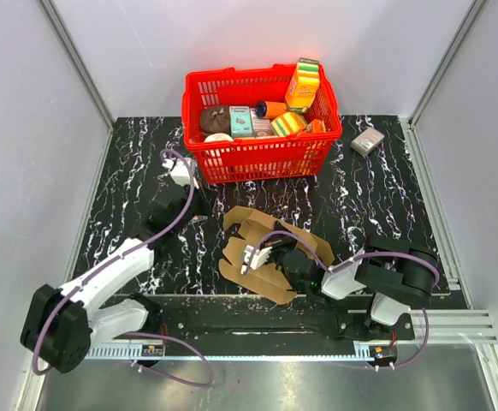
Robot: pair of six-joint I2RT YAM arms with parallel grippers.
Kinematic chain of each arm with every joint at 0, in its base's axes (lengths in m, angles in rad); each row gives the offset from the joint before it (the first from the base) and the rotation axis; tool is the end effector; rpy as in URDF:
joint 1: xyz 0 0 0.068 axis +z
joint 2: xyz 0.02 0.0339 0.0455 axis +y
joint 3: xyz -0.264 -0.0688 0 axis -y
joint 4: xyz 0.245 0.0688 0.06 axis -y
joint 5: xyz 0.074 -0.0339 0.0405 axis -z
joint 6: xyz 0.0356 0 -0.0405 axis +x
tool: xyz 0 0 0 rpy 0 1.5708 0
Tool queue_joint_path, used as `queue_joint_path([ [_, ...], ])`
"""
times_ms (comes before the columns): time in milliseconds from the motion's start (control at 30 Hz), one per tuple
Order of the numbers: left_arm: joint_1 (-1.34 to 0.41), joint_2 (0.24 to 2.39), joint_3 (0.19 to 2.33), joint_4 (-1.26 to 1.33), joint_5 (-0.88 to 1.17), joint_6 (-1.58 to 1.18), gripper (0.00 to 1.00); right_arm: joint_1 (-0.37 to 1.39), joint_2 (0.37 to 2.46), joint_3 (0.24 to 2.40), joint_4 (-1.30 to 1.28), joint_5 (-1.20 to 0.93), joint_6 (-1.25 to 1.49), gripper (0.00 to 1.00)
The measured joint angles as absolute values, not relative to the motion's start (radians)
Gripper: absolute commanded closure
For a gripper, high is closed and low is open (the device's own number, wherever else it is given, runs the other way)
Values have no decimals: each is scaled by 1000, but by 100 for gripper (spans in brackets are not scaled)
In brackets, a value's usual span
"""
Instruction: Fold the paper box
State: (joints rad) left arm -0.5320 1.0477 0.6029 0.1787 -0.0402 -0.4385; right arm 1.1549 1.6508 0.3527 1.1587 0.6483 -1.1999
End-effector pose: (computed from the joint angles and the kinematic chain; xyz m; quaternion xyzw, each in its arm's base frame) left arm 0.2083 -0.1209 0.2621 0.0249 0.7942 -0.2690 0.5443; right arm 0.1272 0.2349 0.1426 -0.5806 0.4672 -0.2543 0.6164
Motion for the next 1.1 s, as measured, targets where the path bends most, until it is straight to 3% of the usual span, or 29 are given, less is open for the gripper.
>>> queue_joint_path([
  [233, -405, 1195, 606, 142, -22, -503, 100, 1165, 1651, 353, 1159, 660, -1211, 100],
  [1100, -404, 1159, 479, 179, 135, -582, 100, 1176, 1444, 349, 1063, 662, -1158, 100],
])
